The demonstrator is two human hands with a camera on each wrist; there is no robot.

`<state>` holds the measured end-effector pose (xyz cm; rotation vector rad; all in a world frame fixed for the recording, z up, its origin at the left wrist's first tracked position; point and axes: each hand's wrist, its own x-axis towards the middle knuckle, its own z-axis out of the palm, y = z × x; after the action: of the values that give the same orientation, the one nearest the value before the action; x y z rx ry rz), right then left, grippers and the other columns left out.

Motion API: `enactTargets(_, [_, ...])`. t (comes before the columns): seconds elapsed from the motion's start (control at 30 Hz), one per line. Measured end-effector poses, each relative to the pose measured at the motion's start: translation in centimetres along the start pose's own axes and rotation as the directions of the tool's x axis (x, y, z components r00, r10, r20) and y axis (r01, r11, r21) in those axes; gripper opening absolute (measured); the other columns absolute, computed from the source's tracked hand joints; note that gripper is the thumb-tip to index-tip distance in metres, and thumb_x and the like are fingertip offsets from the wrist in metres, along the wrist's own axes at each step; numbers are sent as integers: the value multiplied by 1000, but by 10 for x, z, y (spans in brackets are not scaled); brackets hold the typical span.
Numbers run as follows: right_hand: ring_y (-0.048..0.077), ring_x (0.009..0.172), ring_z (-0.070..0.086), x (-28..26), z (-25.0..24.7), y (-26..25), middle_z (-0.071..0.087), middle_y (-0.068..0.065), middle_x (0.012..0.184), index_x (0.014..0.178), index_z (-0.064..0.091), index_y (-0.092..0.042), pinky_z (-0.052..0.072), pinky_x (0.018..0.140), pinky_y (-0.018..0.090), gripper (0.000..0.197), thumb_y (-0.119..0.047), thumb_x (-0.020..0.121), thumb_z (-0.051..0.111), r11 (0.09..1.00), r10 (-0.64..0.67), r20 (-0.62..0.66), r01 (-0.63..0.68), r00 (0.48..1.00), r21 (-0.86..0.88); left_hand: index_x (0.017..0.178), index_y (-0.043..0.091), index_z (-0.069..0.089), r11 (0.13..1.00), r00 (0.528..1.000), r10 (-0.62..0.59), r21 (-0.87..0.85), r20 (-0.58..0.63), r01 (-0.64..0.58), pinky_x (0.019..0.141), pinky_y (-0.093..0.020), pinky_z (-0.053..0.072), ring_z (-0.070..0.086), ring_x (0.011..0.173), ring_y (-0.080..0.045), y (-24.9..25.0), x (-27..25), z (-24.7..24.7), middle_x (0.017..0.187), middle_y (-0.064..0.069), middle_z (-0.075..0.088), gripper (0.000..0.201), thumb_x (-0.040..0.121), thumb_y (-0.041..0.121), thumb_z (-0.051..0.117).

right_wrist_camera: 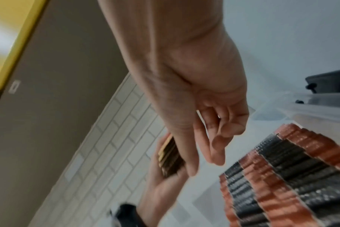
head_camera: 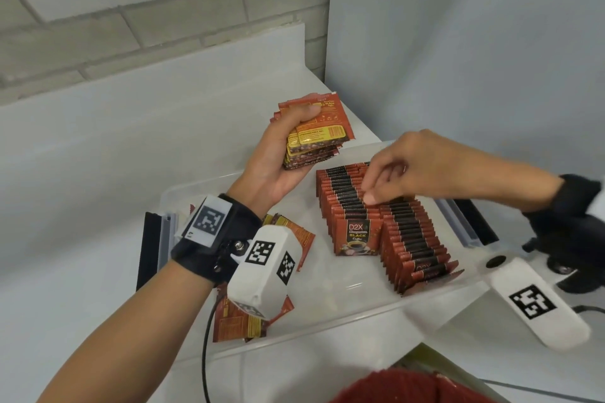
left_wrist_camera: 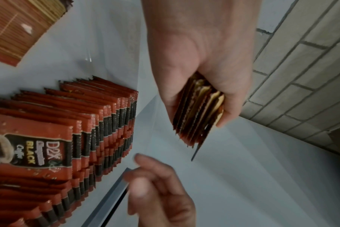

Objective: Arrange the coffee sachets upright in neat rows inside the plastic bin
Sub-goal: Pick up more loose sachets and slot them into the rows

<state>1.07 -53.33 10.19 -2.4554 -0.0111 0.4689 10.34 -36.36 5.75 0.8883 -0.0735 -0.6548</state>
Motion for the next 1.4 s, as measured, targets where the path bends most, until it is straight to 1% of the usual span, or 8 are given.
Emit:
enactTargets(0.13, [-3,67,64,-3,-11,-4,72,-12,75,97,71,-26,46,72,19,42,-53,65,70,947,77,-66,-52,995,315,105,14,60,1000,998,4,8,66,-4,73,-30,56,69,84,-19,-2,0,2,92,-6,70,20,87,8,56])
enactTargets(0.43, [12,74,59,1,0,-5,74,2,84,106,66,-18,43,64,20,24,-19,82,72,787,143,-183,0,973,617,102,19,64,1000,985,-17,20,171,14,77,-31,57,68,93,-23,-8,-3,5,103,-9,70,19,86,10,60])
enactTargets(0.67, [6,70,62,-12,-3,-9,73,2,85,87,70,-16,49,63,12,7,-14,81,72,788,8,-485,293,875,542,121,8,57,996,975,-92,28,204,89,73,-29,54,65,81,-20,-5,-6,9,99,-13,68,55,87,50,46])
enactTargets(0.93, [7,96,67,-12,11,0,72,-1,100,91,74,-17,50,87,16,17,-4,81,71,841,-175,-593,432,786,324,104,7,64,989,964,-149,48,221,141,58,-31,57,68,72,-22,-7,-8,5,89,-13,69,24,84,18,55])
enactTargets(1.1, [8,107,63,-13,14,7,68,-1,109,100,74,-16,51,88,17,21,-3,85,66,857,-195,-544,411,816,310,99,16,71,984,962,-150,131,229,123,71,-30,57,69,85,-19,-8,-6,2,95,-8,71,25,77,9,60])
enactTargets(1.2, [5,102,65,-13,13,7,72,-3,105,105,71,-17,50,89,16,21,-4,90,62,841,-75,-521,335,850,425,103,17,66,992,972,-99,92,215,81,73,-31,58,69,88,-20,-8,-6,3,98,-8,71,27,79,10,57])
enactTargets(1.3, [10,96,69,-13,14,2,73,0,102,105,66,-15,52,91,24,16,-19,90,61,666,122,-439,254,890,701,105,17,64,999,980,-23,29,198,17,77,-32,57,70,90,-21,-7,-5,3,101,-7,72,28,80,9,56])
enactTargets(1.4, [15,94,70,-14,20,0,73,6,100,103,66,-9,52,88,26,51,-49,72,64,525,178,-312,178,933,832,106,18,64,999,982,34,-22,185,-30,75,-32,58,70,92,-22,-8,-4,2,102,-8,71,26,85,7,55])
